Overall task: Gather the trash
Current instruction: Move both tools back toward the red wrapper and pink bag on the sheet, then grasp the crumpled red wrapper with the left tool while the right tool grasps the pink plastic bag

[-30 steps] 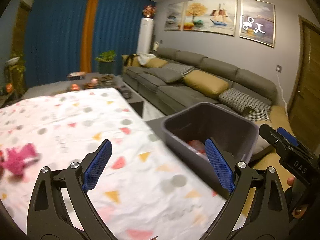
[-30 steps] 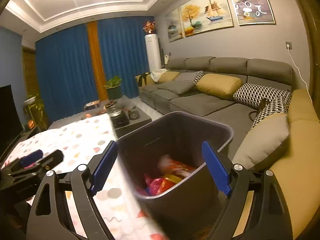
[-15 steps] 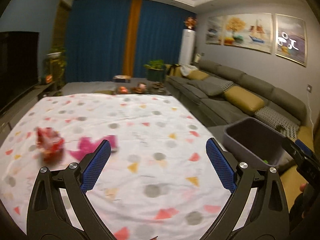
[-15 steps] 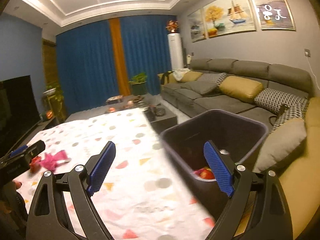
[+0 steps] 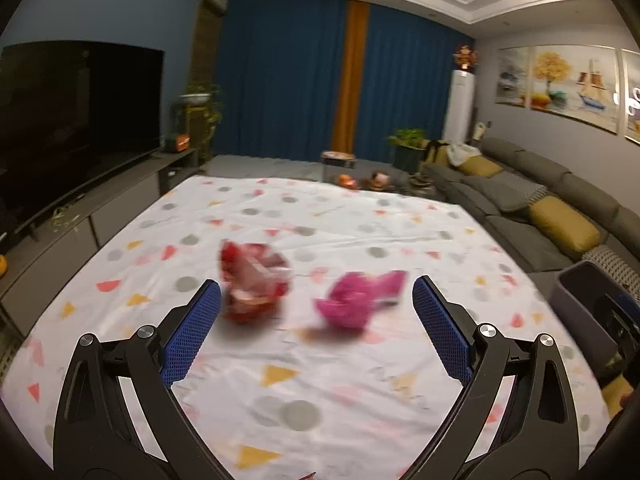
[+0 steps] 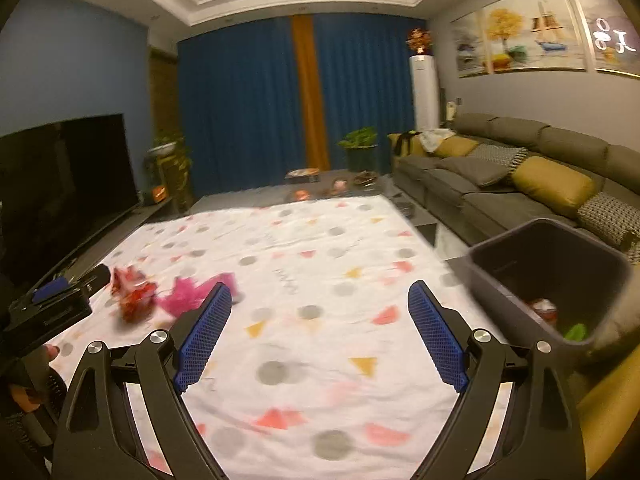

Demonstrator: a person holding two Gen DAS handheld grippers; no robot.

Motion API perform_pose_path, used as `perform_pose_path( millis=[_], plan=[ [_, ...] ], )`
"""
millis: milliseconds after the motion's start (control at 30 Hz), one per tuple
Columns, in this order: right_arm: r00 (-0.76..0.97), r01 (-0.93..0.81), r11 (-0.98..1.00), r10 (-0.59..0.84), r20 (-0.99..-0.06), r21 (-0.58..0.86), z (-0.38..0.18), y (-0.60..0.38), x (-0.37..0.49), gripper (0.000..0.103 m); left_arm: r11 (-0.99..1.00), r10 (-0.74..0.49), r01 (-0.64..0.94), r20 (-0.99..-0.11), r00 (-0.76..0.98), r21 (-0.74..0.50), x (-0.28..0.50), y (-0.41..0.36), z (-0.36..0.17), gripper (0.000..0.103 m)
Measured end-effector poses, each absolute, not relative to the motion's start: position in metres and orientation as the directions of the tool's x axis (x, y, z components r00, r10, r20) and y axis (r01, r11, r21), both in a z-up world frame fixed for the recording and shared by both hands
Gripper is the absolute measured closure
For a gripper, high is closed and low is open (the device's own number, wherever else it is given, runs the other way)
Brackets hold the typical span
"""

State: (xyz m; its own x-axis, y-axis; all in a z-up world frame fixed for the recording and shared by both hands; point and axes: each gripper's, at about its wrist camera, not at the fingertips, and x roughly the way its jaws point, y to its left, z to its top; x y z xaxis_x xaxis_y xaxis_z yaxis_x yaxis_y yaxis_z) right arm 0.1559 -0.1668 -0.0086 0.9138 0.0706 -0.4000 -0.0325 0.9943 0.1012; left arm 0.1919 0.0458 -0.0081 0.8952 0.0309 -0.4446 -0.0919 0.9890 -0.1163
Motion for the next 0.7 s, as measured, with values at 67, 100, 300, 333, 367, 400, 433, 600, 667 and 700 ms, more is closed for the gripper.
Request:
perform_pose_path(
  millis=[67, 100, 300, 333, 367, 400, 433, 600, 667, 700],
  plan=[
    [0.908, -0.055, 0.994, 0.089, -0.41, 0.093, -0.012, -0.151, 0.161, 0.016, 0.987, 0.054, -0.115, -0.45, 0.891, -0.111, 0.195, 0.055, -0.011, 0.008],
    [0.905, -0.065, 0.994, 0.095, -0.414, 0.087, -0.014, -0.143, 0.165, 0.016, 0.987, 0.061, -0.123, -0.453, 0.89, -0.108, 0.196, 0.06, -0.012, 0.008],
    [0.885, -0.102, 0.991, 0.129, -0.447, 0.083, -0.022, -0.108, 0.188, 0.016, 0.982, 0.098, -0.16, -0.461, 0.882, -0.098, 0.207, 0.083, -0.018, 0.008],
    [0.88, -0.11, 0.99, 0.136, -0.456, 0.083, -0.024, -0.102, 0.193, 0.016, 0.981, 0.102, -0.165, -0.461, 0.882, -0.098, 0.208, 0.086, -0.018, 0.008],
    [0.875, -0.117, 0.99, 0.142, -0.463, 0.082, -0.025, -0.097, 0.198, 0.016, 0.98, 0.108, -0.172, -0.46, 0.881, -0.099, 0.21, 0.089, -0.018, 0.008],
    [0.87, -0.125, 0.989, 0.148, -0.47, 0.082, -0.027, -0.091, 0.203, 0.016, 0.978, 0.116, -0.181, -0.458, 0.881, -0.1, 0.212, 0.093, -0.018, 0.008],
    [0.863, -0.136, 0.987, 0.158, -0.48, 0.08, -0.029, -0.084, 0.21, 0.016, 0.976, 0.125, -0.19, -0.454, 0.882, -0.101, 0.214, 0.098, -0.018, 0.008],
    [0.831, -0.171, 0.983, 0.176, -0.528, 0.06, -0.043, -0.055, 0.234, 0.016, 0.96, 0.174, -0.252, -0.449, 0.877, -0.119, 0.223, 0.119, -0.014, 0.008],
    [0.824, -0.184, 0.982, 0.182, -0.537, 0.052, -0.048, -0.043, 0.243, 0.017, 0.958, 0.185, -0.263, -0.46, 0.869, -0.113, 0.231, 0.123, -0.014, 0.008],
    [0.82, -0.19, 0.98, 0.187, -0.541, 0.05, -0.05, -0.037, 0.249, 0.019, 0.957, 0.188, -0.267, -0.459, 0.868, -0.112, 0.233, 0.125, -0.015, 0.008]
  ],
)
